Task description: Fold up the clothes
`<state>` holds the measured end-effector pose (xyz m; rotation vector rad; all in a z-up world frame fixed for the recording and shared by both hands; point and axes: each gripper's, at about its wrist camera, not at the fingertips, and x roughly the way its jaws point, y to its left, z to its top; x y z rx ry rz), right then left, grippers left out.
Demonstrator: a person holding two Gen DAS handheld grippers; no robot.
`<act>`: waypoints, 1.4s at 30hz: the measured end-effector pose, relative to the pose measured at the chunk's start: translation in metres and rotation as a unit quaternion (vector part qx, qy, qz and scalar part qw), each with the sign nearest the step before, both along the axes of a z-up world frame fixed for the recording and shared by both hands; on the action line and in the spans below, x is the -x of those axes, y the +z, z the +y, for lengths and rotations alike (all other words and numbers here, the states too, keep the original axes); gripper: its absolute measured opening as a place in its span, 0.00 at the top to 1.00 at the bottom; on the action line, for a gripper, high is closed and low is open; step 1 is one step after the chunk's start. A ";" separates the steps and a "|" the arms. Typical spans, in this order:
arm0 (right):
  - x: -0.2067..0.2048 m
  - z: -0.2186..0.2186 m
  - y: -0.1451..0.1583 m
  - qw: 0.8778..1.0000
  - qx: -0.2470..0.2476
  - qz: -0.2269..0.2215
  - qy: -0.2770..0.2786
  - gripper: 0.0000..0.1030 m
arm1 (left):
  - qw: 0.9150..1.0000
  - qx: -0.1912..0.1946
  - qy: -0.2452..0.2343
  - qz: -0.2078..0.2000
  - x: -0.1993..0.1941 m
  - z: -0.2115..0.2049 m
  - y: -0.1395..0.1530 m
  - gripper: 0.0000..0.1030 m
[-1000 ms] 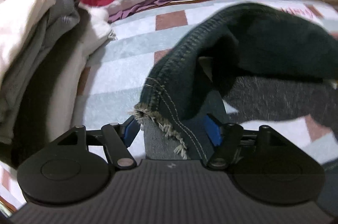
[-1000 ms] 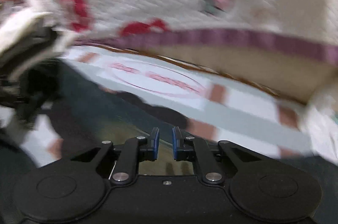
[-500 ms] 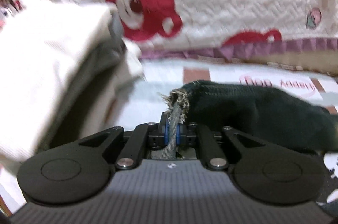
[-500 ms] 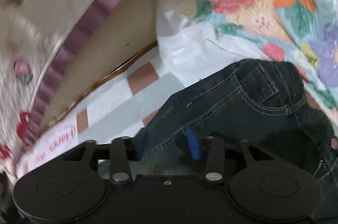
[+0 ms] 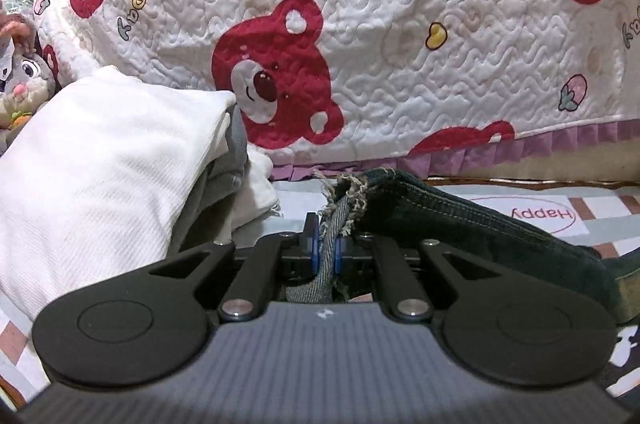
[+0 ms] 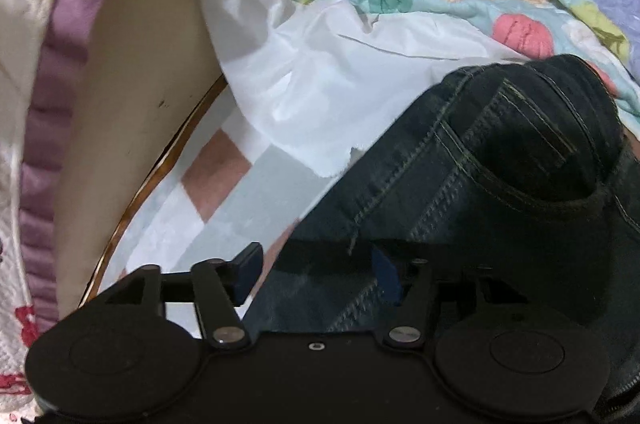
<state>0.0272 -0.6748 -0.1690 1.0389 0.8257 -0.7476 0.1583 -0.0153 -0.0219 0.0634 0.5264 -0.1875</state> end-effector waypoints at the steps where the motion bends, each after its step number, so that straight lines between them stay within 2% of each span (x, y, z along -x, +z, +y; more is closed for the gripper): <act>1: -0.003 0.001 -0.002 1.000 -0.003 0.009 -0.001 0.35 | 1.000 0.003 0.000 -0.001 0.001 0.000 0.002 0.94; 5: -0.017 0.004 -0.005 0.999 0.011 0.048 0.023 0.35 | 1.000 -0.007 -0.006 -0.006 0.004 -0.003 0.004 0.94; 8: -0.028 0.013 -0.005 0.993 0.054 0.084 0.058 0.39 | 1.000 -0.021 -0.007 0.002 0.001 -0.005 -0.004 0.93; 10: -0.030 0.021 -0.005 0.986 0.098 0.111 0.080 0.56 | 1.000 -0.023 0.000 0.018 -0.002 -0.004 -0.012 0.93; 11: -0.028 0.024 -0.005 0.983 0.120 0.111 0.089 0.69 | 0.999 -0.022 0.003 0.025 -0.003 -0.002 -0.016 0.93; 12: -0.024 0.026 -0.005 0.980 0.139 0.107 0.095 0.76 | 0.999 -0.021 0.005 0.031 -0.005 -0.001 -0.018 0.93; 14: -0.014 0.033 -0.002 0.977 0.171 0.084 0.093 0.84 | 0.999 -0.019 0.006 0.036 -0.005 0.001 -0.019 0.93; 17: 0.004 0.060 0.014 0.967 0.244 0.032 0.073 0.85 | 0.999 -0.023 0.004 0.040 -0.006 0.002 -0.021 0.93; 19: 0.010 0.068 0.022 0.958 0.275 0.023 0.075 0.86 | 0.999 -0.027 0.006 0.045 -0.006 0.000 -0.024 0.93; 22: 0.019 0.067 0.030 0.953 0.297 0.007 0.058 0.89 | 0.998 -0.025 0.010 0.059 -0.007 0.001 -0.029 0.93; 23: 0.021 0.067 0.034 0.951 0.307 0.000 0.049 0.92 | 0.998 -0.023 0.011 0.064 -0.007 0.001 -0.030 0.93; 24: 0.024 0.067 0.039 0.948 0.316 -0.008 0.041 0.99 | 0.997 -0.025 0.012 0.068 -0.008 0.001 -0.028 0.93; 27: 0.026 0.069 0.062 0.928 0.369 -0.024 0.050 0.99 | 0.997 -0.011 0.004 0.071 -0.006 0.003 -0.017 0.93; 29: 0.022 0.063 0.074 0.921 0.383 -0.012 0.068 0.99 | 0.998 0.004 0.000 0.064 -0.006 0.005 -0.010 0.93; 31: 0.014 0.072 0.078 0.923 0.365 -0.016 0.122 0.99 | 0.998 0.013 -0.002 0.062 -0.006 0.006 -0.007 0.93; 33: 0.006 0.082 0.081 0.922 0.344 -0.021 0.178 0.91 | 0.998 0.014 0.001 0.067 -0.009 0.007 -0.011 0.93; 34: 0.002 0.095 0.079 0.922 0.323 -0.037 0.210 0.91 | 0.997 0.014 0.010 0.079 -0.012 0.010 -0.018 0.93; 35: -0.002 0.110 0.077 0.920 0.301 -0.055 0.243 0.90 | 0.996 0.015 0.018 0.091 -0.015 0.014 -0.024 0.87; 36: -0.006 0.124 0.075 0.917 0.278 -0.073 0.276 0.85 | 0.994 0.015 0.026 0.103 -0.018 0.018 -0.031 0.85; 37: -0.013 0.143 0.069 0.910 0.256 -0.088 0.315 0.80 | 0.993 0.016 0.034 0.114 -0.021 0.021 -0.038 0.83; 38: -0.020 0.163 0.063 0.900 0.233 -0.103 0.354 0.64 | 0.991 0.016 0.043 0.126 -0.024 0.025 -0.044 0.83; 39: -0.028 0.184 0.057 0.888 0.223 -0.110 0.387 0.55 | 0.989 0.017 0.051 0.138 -0.027 0.029 -0.051 0.84; 40: -0.038 0.205 0.052 0.874 0.218 -0.113 0.419 0.54 | 0.987 0.017 0.059 0.149 -0.030 0.033 -0.058 0.84; 42: -0.057 0.246 0.046 0.843 0.209 -0.114 0.482 0.54 | 0.989 0.006 0.055 0.141 -0.028 0.033 -0.063 0.86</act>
